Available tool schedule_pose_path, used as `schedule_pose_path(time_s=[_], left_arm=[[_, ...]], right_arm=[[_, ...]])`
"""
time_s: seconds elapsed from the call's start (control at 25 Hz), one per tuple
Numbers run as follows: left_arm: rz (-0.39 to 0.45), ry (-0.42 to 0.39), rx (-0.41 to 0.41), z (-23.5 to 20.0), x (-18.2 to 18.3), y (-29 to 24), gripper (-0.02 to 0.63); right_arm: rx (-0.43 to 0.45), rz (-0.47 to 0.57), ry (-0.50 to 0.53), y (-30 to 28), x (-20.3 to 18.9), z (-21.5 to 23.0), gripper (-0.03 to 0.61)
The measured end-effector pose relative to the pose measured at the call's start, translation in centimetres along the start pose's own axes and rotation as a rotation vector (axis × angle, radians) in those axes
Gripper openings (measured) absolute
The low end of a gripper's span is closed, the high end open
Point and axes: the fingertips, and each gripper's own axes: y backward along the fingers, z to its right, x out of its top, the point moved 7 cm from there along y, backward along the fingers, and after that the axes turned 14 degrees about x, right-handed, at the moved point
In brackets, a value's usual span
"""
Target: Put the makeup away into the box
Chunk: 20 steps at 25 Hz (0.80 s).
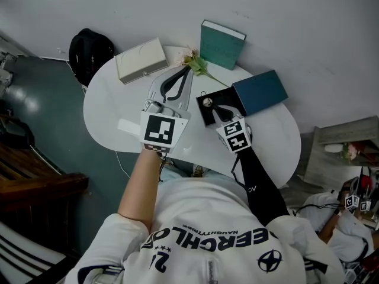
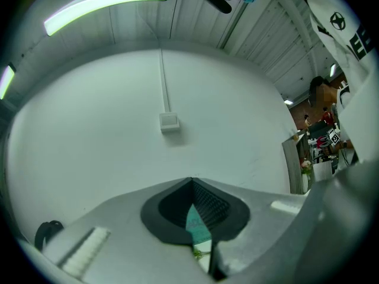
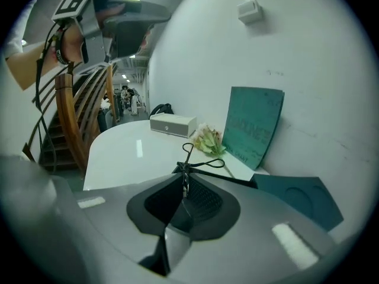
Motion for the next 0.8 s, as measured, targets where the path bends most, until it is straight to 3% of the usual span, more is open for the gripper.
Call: schedule_pose_path(time_s=[0.16, 0.8], left_arm=[[-0.01, -0.009, -0.002, -0.2, -0.4, 0.0, 0.006], [-0.005, 0.002, 0.002, -0.9, -0.6, 0.2, 0.006]], right_arm=[[0.019, -0.06, -0.021, -0.9, -1.9, -0.2, 0.06], [0.022, -0.089, -0.055, -1.9, -2.5, -0.2, 0.061]])
